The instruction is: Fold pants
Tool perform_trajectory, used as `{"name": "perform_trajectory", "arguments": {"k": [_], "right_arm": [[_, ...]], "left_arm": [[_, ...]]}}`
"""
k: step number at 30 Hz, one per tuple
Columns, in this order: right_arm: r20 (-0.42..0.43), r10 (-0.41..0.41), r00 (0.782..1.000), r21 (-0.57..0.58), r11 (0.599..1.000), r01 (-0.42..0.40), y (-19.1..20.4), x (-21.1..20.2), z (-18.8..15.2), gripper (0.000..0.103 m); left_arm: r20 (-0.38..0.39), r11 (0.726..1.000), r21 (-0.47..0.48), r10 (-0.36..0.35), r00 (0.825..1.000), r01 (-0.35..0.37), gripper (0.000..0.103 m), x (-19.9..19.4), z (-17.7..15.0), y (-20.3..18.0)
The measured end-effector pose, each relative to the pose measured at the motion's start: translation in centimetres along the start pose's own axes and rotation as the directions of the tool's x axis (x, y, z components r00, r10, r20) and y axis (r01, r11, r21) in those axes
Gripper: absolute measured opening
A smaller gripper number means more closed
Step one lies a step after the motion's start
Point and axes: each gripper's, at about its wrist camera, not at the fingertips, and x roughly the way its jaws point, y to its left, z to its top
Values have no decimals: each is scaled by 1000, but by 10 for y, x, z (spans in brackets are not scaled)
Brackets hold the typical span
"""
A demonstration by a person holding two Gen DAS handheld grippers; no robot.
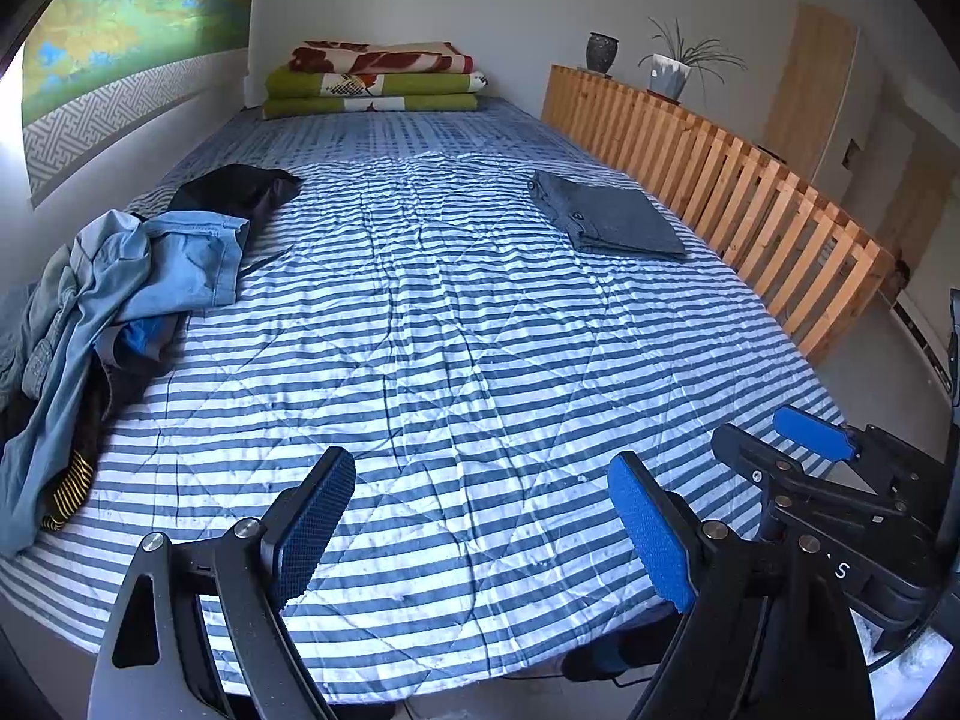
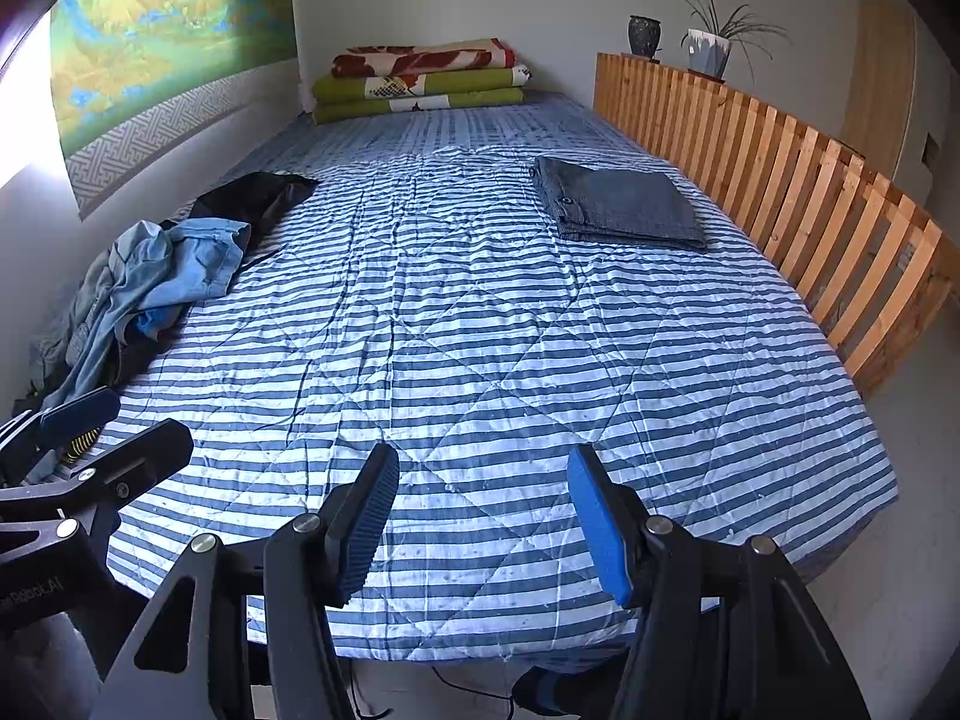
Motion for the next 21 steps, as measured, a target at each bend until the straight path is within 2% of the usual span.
{"name": "perform_trajectory", "arguments": {"k": [21], "right_arm": [[-14,8,1000,7,1000,-8,2,3,-2,55]], "left_arm": [[-2,1000,-6,-9,1000,9,89,-1,-2,0]]}}
